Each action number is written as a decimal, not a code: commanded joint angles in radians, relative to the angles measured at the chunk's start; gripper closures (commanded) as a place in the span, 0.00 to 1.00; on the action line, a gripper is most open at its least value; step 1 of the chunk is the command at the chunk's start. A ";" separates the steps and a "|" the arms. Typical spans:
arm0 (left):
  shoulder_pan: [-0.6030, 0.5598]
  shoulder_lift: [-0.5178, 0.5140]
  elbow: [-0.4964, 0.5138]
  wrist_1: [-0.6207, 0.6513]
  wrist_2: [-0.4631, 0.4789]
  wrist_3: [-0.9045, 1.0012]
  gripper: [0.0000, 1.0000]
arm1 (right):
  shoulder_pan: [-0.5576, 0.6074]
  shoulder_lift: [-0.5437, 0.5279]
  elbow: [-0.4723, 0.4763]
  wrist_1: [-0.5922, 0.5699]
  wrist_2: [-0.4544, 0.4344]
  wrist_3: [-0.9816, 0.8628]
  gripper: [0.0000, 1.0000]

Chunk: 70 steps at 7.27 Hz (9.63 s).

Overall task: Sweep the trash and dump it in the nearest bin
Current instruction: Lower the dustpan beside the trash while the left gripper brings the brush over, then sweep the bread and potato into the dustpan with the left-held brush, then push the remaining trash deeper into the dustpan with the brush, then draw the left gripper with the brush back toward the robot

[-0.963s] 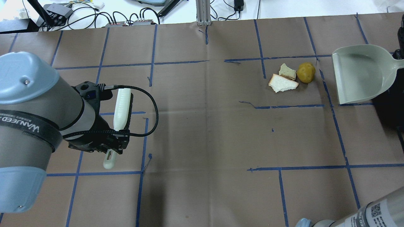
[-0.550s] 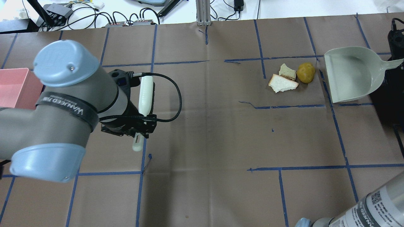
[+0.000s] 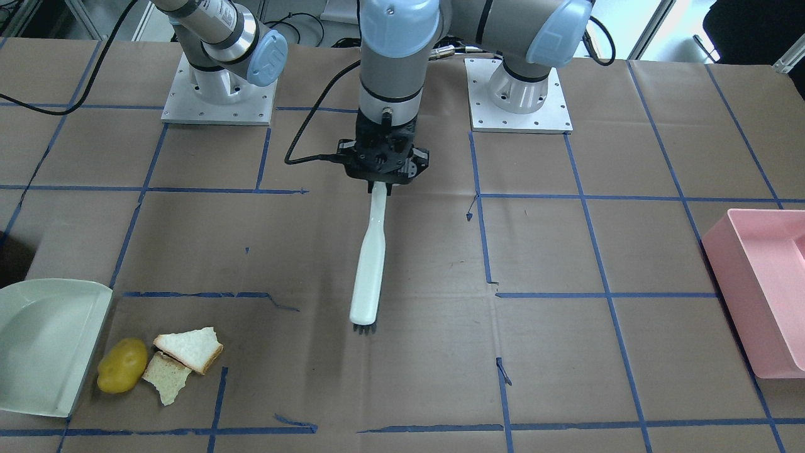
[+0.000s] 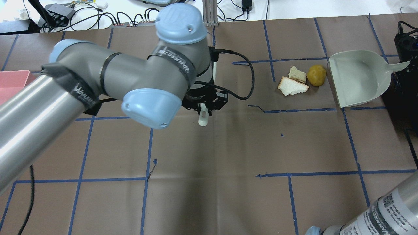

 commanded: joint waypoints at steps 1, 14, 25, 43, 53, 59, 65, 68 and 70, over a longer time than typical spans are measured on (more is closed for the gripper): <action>-0.038 -0.086 0.078 0.033 -0.057 -0.009 1.00 | 0.001 0.028 -0.002 -0.002 0.014 -0.038 1.00; -0.230 -0.623 0.704 -0.120 0.196 -0.205 1.00 | 0.035 0.034 -0.001 0.027 0.040 -0.021 1.00; -0.304 -0.845 0.980 -0.183 0.053 -0.329 1.00 | 0.035 0.039 -0.001 0.027 0.042 -0.004 1.00; -0.368 -1.044 1.543 -0.499 -0.123 -0.620 1.00 | 0.033 0.043 0.001 0.028 0.085 -0.004 1.00; -0.265 -0.751 1.524 -1.091 0.021 -0.417 1.00 | 0.032 -0.052 -0.005 0.198 0.131 0.020 1.00; -0.201 -0.387 0.828 -0.711 0.015 -0.371 1.00 | 0.026 -0.239 -0.004 0.430 0.112 0.027 1.00; -0.158 -0.012 0.038 -0.265 0.006 -0.302 0.99 | -0.095 -0.299 -0.010 0.485 0.077 -0.059 1.00; -0.173 0.126 -0.298 -0.094 0.009 -0.294 0.93 | -0.209 -0.287 -0.062 0.489 0.077 -0.200 1.00; -0.181 0.180 -0.426 -0.001 0.003 -0.296 0.83 | -0.275 -0.270 -0.094 0.475 0.086 -0.268 1.00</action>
